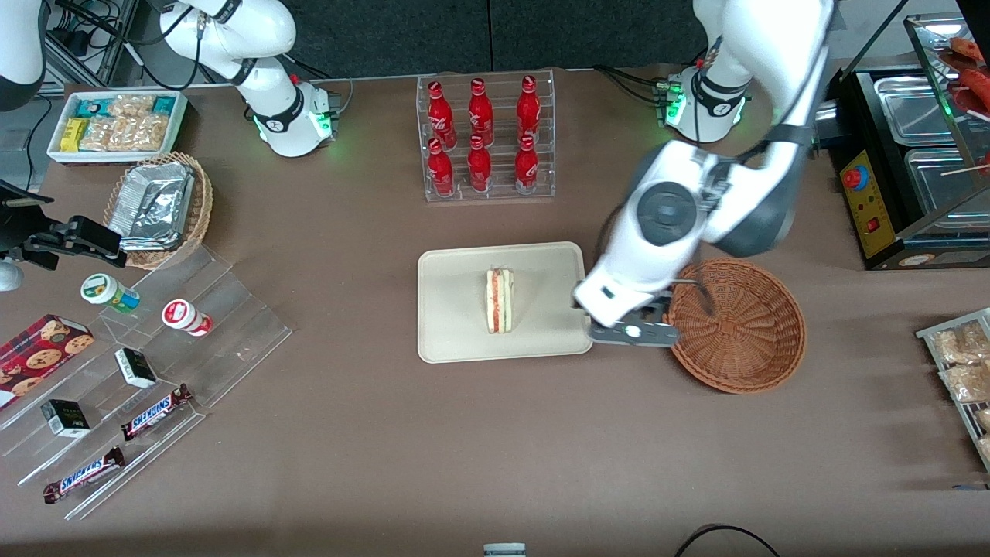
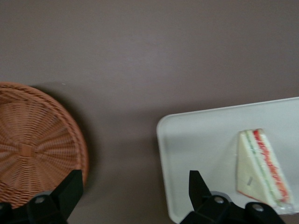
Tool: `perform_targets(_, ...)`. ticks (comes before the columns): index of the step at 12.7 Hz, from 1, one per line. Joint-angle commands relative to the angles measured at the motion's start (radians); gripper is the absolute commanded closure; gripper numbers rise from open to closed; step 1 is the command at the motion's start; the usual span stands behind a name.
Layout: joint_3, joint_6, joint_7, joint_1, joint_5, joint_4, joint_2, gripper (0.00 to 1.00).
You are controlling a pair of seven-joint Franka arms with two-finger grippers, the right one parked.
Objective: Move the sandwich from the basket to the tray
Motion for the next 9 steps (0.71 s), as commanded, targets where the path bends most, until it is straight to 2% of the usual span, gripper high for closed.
perform_targets(1,-0.009,-0.008,0.115,0.088,-0.014,-0.117,-0.117,0.00)
perform_targets(3,-0.006,-0.060,0.198,0.137,-0.014,-0.159,-0.181,0.00)
perform_targets(8,-0.018,-0.278,0.312,0.266,-0.013,-0.140,-0.299,0.00)
perform_targets(9,-0.050,-0.309,0.313,0.304,-0.017,-0.140,-0.327,0.00)
